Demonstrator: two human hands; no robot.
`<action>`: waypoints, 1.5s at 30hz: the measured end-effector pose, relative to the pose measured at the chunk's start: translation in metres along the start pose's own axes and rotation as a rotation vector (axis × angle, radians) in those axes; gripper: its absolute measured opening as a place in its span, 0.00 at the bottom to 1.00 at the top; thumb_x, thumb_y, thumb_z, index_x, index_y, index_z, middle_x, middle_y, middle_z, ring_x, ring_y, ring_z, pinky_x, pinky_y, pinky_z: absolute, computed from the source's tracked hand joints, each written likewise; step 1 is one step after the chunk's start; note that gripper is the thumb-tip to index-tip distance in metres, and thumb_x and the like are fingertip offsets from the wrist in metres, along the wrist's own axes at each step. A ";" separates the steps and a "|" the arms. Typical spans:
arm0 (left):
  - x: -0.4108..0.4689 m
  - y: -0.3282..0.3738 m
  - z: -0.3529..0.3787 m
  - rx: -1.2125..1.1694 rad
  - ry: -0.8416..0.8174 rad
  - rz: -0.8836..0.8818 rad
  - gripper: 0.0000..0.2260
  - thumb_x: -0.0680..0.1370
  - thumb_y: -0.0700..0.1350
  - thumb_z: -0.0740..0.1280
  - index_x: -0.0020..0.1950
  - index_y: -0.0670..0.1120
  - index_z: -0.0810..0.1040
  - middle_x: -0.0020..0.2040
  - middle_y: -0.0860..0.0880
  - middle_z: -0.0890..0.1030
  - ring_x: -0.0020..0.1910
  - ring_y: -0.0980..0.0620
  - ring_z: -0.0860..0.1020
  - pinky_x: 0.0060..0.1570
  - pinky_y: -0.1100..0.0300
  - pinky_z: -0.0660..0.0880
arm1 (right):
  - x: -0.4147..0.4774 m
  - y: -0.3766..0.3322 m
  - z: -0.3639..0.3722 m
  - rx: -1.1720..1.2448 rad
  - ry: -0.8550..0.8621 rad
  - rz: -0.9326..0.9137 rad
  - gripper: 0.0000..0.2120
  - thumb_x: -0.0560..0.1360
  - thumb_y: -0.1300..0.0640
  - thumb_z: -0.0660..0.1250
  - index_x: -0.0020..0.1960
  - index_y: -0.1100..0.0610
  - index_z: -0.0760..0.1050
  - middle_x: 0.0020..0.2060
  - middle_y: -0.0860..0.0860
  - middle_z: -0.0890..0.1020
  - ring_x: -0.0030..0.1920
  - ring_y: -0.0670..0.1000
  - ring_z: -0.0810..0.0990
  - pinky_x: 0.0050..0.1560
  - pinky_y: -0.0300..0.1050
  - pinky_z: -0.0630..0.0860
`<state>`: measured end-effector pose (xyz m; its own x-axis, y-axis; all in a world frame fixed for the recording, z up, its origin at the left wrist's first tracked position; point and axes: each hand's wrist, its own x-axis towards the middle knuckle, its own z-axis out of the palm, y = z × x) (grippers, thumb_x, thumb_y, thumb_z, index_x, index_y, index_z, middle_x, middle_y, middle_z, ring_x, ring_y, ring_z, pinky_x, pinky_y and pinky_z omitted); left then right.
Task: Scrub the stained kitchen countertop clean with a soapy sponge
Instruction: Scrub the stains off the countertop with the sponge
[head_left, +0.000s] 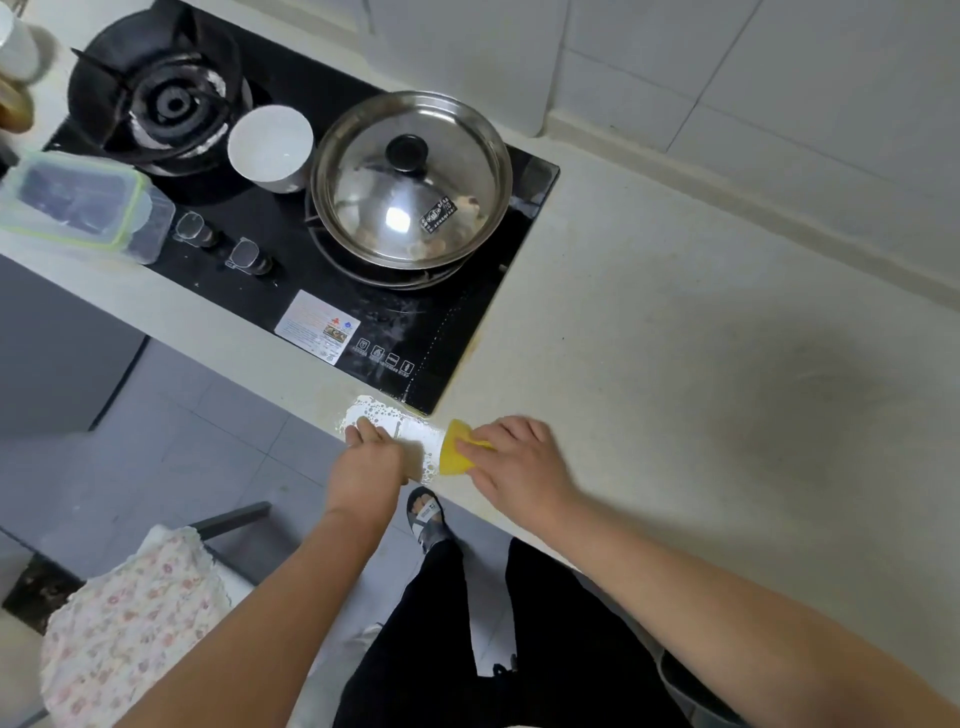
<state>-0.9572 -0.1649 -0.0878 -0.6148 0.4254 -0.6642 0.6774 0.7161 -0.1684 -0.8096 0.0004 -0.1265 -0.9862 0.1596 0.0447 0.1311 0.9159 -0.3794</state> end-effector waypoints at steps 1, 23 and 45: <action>0.001 0.001 -0.002 0.006 -0.030 0.005 0.15 0.78 0.37 0.71 0.64 0.41 0.76 0.56 0.43 0.68 0.57 0.46 0.70 0.40 0.59 0.71 | 0.002 0.014 -0.008 0.002 0.021 0.021 0.16 0.74 0.48 0.67 0.61 0.43 0.79 0.55 0.42 0.80 0.55 0.53 0.76 0.54 0.52 0.71; 0.011 0.013 -0.005 0.064 -0.015 -0.097 0.16 0.78 0.38 0.71 0.66 0.39 0.78 0.59 0.41 0.73 0.59 0.44 0.75 0.44 0.58 0.69 | 0.059 0.020 0.011 -0.039 0.052 0.146 0.23 0.67 0.57 0.66 0.62 0.49 0.79 0.57 0.51 0.79 0.54 0.59 0.74 0.54 0.53 0.70; 0.013 0.010 -0.002 -0.035 -0.035 -0.094 0.14 0.75 0.34 0.71 0.60 0.42 0.81 0.58 0.41 0.71 0.58 0.43 0.72 0.44 0.55 0.74 | 0.054 -0.012 0.020 0.087 0.167 0.375 0.20 0.71 0.50 0.67 0.63 0.48 0.78 0.55 0.50 0.77 0.54 0.57 0.73 0.52 0.53 0.71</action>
<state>-0.9591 -0.1512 -0.0963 -0.6601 0.3364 -0.6716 0.6026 0.7709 -0.2062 -0.8665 -0.0096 -0.1377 -0.8408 0.5402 0.0355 0.4616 0.7495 -0.4745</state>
